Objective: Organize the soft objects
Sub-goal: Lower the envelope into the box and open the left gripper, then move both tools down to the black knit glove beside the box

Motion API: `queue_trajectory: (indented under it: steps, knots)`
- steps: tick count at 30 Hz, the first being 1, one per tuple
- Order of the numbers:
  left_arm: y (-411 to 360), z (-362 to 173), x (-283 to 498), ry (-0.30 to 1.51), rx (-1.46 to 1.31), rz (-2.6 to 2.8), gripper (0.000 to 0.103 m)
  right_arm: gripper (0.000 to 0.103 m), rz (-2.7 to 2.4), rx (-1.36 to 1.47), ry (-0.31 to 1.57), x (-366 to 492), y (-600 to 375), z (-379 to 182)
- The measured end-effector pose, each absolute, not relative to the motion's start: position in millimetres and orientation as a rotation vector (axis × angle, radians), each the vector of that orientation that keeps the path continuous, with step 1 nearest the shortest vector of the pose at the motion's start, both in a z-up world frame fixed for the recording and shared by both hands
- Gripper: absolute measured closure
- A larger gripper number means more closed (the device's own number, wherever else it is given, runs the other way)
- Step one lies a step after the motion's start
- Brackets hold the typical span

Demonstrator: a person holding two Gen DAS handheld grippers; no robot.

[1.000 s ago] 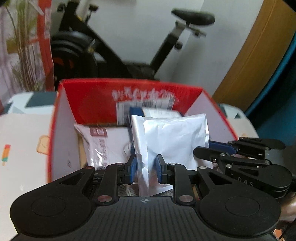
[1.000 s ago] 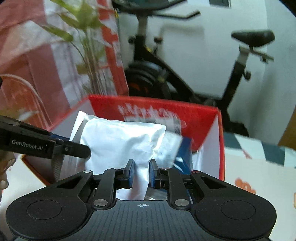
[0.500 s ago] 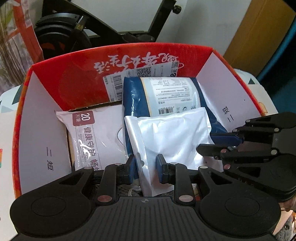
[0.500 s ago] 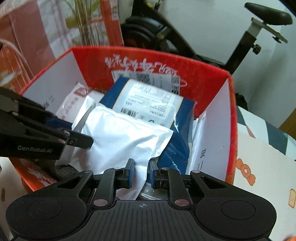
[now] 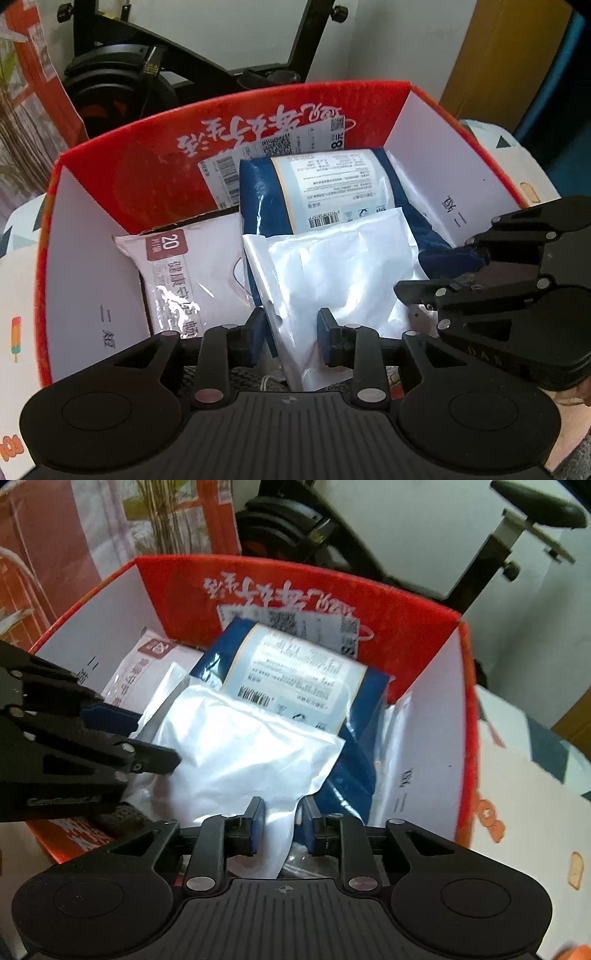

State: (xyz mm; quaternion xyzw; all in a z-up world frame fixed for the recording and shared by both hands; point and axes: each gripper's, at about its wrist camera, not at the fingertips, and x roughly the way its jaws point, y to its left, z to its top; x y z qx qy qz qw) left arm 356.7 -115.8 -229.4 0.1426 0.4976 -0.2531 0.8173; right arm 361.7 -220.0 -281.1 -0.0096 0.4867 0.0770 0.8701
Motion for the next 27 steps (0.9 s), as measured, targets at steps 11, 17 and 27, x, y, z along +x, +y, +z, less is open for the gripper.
queue_trajectory:
  steps: [11,17,27]
  knots:
    - [-83.0,-155.3,321.2,0.835,0.183,-0.569,0.052,0.049,0.158,-0.013,0.798,321.9,-219.9,-231.3]
    - [-56.3,-135.8,269.7,0.677,0.183,-0.542,0.039,0.035,0.182,0.075,0.596,276.8,-229.7,-204.4]
    - [-14.8,-144.2,208.0,0.611,0.230,-0.466,0.003,0.001,0.142,0.145,0.480,208.9,-235.0,-204.1]
